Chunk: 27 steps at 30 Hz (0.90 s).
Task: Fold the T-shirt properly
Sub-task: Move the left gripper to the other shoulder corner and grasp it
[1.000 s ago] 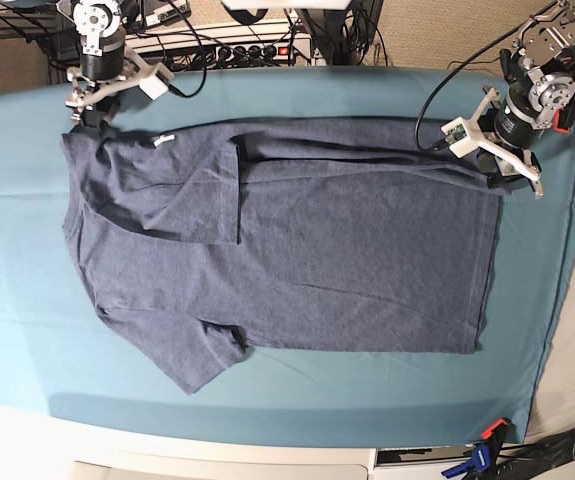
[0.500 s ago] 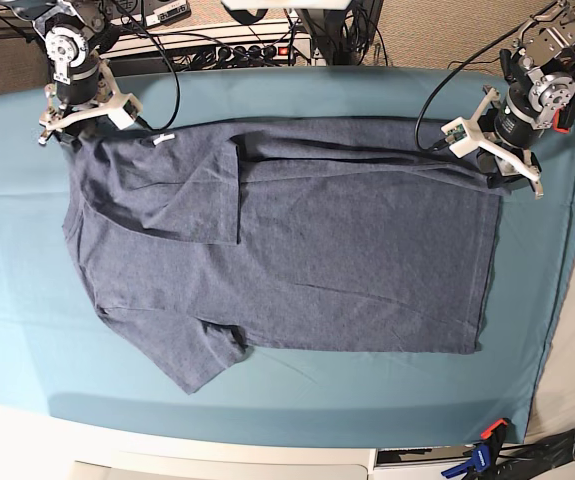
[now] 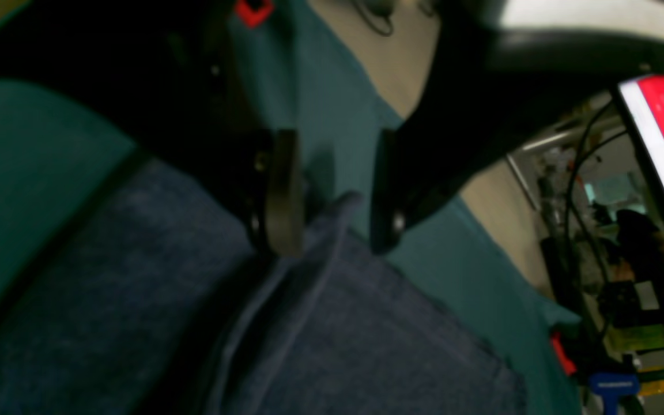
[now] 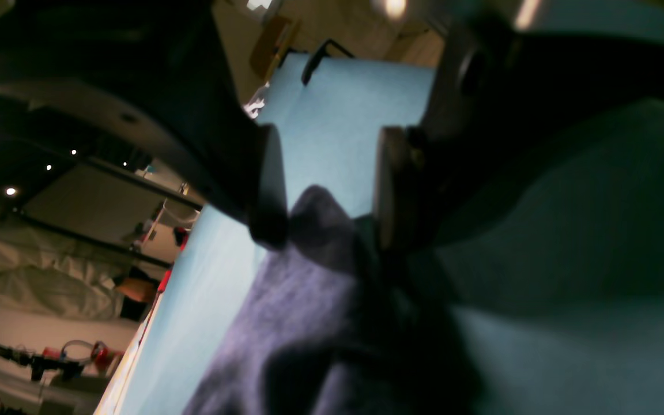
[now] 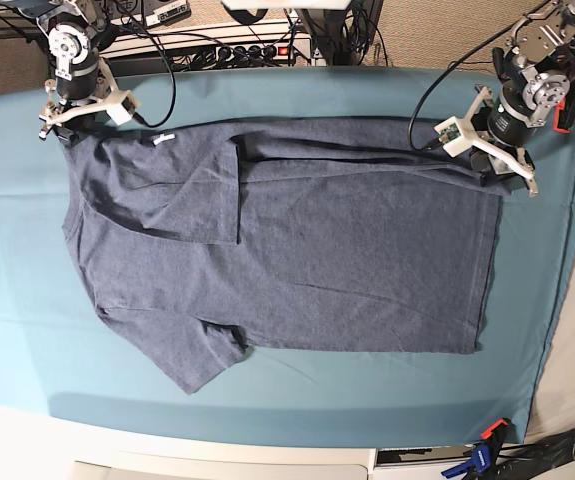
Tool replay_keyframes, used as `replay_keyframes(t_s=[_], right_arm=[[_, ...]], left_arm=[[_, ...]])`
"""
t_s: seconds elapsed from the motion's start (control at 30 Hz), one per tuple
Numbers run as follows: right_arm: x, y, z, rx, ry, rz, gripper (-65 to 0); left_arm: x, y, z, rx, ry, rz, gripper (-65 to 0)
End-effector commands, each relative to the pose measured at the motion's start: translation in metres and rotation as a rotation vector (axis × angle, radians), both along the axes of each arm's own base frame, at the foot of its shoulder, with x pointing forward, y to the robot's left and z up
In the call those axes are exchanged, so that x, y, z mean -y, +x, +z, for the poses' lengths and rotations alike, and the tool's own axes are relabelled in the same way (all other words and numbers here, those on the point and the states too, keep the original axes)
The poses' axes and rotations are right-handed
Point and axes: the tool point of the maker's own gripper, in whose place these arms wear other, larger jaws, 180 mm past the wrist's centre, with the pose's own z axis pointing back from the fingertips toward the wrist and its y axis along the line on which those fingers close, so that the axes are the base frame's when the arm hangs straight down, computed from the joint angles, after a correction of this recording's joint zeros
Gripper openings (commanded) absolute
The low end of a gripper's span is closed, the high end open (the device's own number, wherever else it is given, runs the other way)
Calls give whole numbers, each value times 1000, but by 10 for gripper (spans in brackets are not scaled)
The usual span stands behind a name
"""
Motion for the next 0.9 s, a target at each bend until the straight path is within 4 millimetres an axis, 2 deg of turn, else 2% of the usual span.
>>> replay_keyframes(t_s=[0.0, 0.23, 0.27, 0.33, 0.37, 0.67, 0.8, 0.87], right_arm=[[-1, 7, 5, 21, 11, 11, -388], [-8, 22, 9, 61, 49, -4, -402], [-8, 23, 9, 60, 49, -3, -450], [-9, 22, 8, 53, 49, -1, -604], [-8, 22, 8, 52, 48, -1, -650], [-7, 21, 8, 51, 44, -7, -650], [-7, 21, 8, 50, 44, -7, -650], [-7, 21, 8, 50, 43, -8, -650]], left_arm=[[-3, 8, 11, 41, 10, -6, -432], [-3, 8, 11, 40, 13, -7, -432], [-3, 8, 11, 41, 13, -6, -432], [-4, 8, 11, 43, 16, -8, -432], [-4, 8, 11, 45, 19, -9, -432], [-14, 3, 6, -2, 116, -35, -427], [-19, 6, 14, 21, 158, -60, -322], [-27, 7, 17, 21, 191, -50, -315]])
